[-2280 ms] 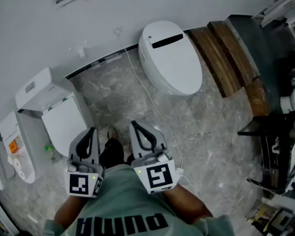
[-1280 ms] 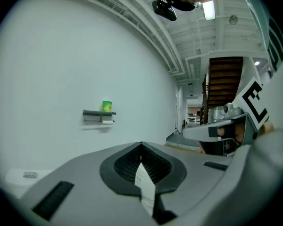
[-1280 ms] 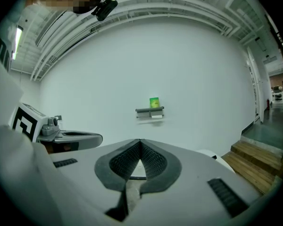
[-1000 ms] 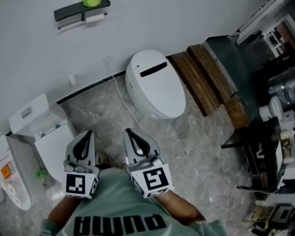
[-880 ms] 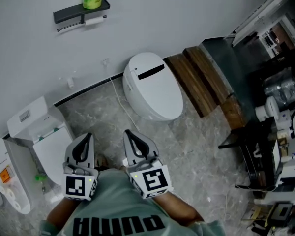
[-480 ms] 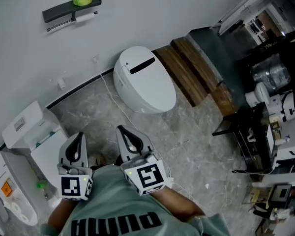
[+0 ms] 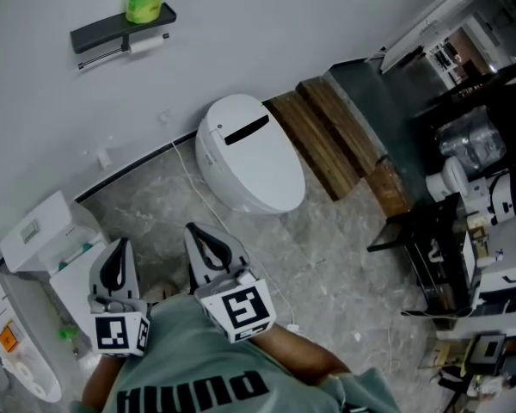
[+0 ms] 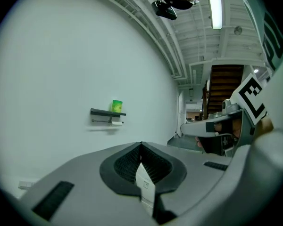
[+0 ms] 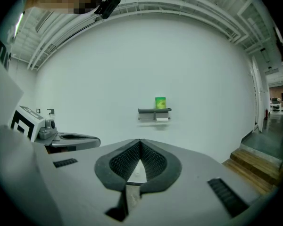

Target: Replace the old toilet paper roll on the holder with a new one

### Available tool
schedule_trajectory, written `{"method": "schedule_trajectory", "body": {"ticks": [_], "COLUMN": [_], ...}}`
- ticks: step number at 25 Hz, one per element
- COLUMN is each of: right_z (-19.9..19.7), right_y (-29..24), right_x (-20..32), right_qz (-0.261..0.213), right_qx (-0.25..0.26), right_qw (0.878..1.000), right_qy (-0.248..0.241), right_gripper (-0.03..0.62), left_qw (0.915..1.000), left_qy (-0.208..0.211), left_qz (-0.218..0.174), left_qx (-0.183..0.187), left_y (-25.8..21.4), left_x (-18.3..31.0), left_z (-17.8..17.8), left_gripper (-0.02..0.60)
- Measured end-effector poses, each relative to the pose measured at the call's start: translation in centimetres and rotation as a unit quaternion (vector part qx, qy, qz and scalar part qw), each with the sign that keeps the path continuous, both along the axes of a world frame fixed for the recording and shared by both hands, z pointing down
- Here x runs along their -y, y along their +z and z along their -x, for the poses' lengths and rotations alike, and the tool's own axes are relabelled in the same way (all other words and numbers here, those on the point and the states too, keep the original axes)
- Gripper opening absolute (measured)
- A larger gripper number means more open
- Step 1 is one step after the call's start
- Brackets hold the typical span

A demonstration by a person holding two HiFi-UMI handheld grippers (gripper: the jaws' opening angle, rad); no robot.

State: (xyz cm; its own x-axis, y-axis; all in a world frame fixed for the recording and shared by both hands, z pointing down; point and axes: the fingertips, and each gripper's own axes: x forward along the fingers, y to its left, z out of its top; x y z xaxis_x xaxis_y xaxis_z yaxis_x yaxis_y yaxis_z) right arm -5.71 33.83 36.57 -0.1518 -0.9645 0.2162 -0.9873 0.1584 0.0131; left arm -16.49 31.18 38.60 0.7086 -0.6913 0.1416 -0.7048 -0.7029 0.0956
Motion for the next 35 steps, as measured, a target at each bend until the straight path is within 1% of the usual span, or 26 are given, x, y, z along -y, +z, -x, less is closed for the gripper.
{"method": "schedule_trajectory", "body": {"ticks": [5, 14, 19, 22, 26, 29, 32, 35], "right_z": [-1.6, -8.7, -11.3, -12.9, -13.8, -13.7, -13.6, -13.2], "right_y": [0.0, -0.3, 0.0, -0.2, -0.3, -0.3, 0.1, 0.9], "right_x": [3.9, 10.8, 14.5, 16.4, 18.2, 19.4, 20.4, 21.8], "right_qz": [-0.005, -0.006, -0.002, -0.010, -0.020, -0.026, -0.019, -0.007], "right_qx": [0.018, 0.049, 0.064, 0.070, 0.064, 0.074, 0.085, 0.083], "right_qw": [1.000, 0.998, 0.995, 0.993, 0.990, 0.988, 0.986, 0.987], "right_qy": [-0.023, -0.043, -0.079, -0.096, -0.125, -0.136, -0.140, -0.141], "right_gripper": [0.003, 0.003, 0.003, 0.003, 0.003, 0.003, 0.003, 0.003], "left_qw": [0.9995, 0.9978, 0.9943, 0.9918, 0.9886, 0.9867, 0.9851, 0.9844], "left_qy": [-0.028, -0.063, -0.100, -0.121, -0.141, -0.148, -0.156, -0.160], "left_qz": [-0.004, 0.007, 0.021, 0.022, 0.021, 0.019, 0.020, 0.026], "left_qx": [0.010, 0.018, 0.031, 0.036, 0.049, 0.065, 0.071, 0.069], "left_y": [-0.4, -1.3, -1.1, -1.2, -1.1, -1.0, -1.0, -0.5], "left_x": [3.6, 10.3, 13.4, 14.9, 15.8, 16.1, 16.9, 18.4], "left_z": [-1.3, -7.6, -10.1, -11.4, -12.2, -12.3, -12.1, -11.6], "left_gripper": [0.003, 0.003, 0.003, 0.003, 0.003, 0.003, 0.003, 0.003]}}
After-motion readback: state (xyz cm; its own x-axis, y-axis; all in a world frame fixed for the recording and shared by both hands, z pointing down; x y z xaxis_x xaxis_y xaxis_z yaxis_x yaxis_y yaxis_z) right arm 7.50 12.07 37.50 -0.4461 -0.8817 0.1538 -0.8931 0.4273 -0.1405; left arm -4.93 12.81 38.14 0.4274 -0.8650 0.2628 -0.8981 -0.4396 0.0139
